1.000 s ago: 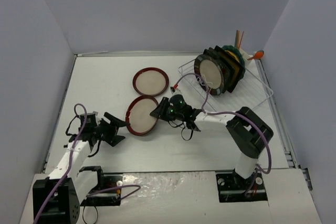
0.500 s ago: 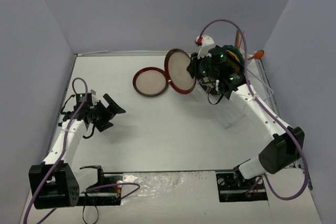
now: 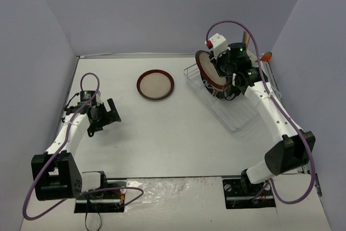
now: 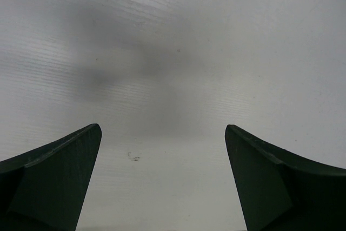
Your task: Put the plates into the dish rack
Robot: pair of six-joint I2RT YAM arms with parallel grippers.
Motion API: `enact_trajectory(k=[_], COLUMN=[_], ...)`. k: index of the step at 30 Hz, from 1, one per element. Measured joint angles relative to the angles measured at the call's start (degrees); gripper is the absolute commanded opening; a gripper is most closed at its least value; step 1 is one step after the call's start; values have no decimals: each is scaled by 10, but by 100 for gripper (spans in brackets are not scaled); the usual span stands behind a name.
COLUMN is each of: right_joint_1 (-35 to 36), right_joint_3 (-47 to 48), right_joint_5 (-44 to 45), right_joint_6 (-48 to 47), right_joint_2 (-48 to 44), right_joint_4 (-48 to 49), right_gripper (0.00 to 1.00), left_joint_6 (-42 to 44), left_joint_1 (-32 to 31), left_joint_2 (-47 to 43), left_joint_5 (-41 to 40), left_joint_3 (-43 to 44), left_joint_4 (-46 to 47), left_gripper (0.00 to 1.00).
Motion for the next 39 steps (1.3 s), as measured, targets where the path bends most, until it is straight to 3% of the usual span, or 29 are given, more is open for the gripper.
enact_trajectory(k=[12,27,30,39], right_joint_1=[-4,-7,-10,-10], right_joint_3=[-13,-97,-99,-99], right_joint_5=[33,32,29,25], right_joint_6=[-40,-16,-3,26], right_joint_2=[51,73,83,92], right_joint_4=[8,62,79,127], right_gripper=[0,3,11,52], left_joint_6=[18,18,18,17], left_joint_1=[0,0,0,0], left_joint_2=[9,17,18,18], left_joint_5=[-4,-2,0,14], left_joint_3=[-7,-7,-7,-7], left_joint_4=[5,9,11,22], left_gripper=[97,97,97,97])
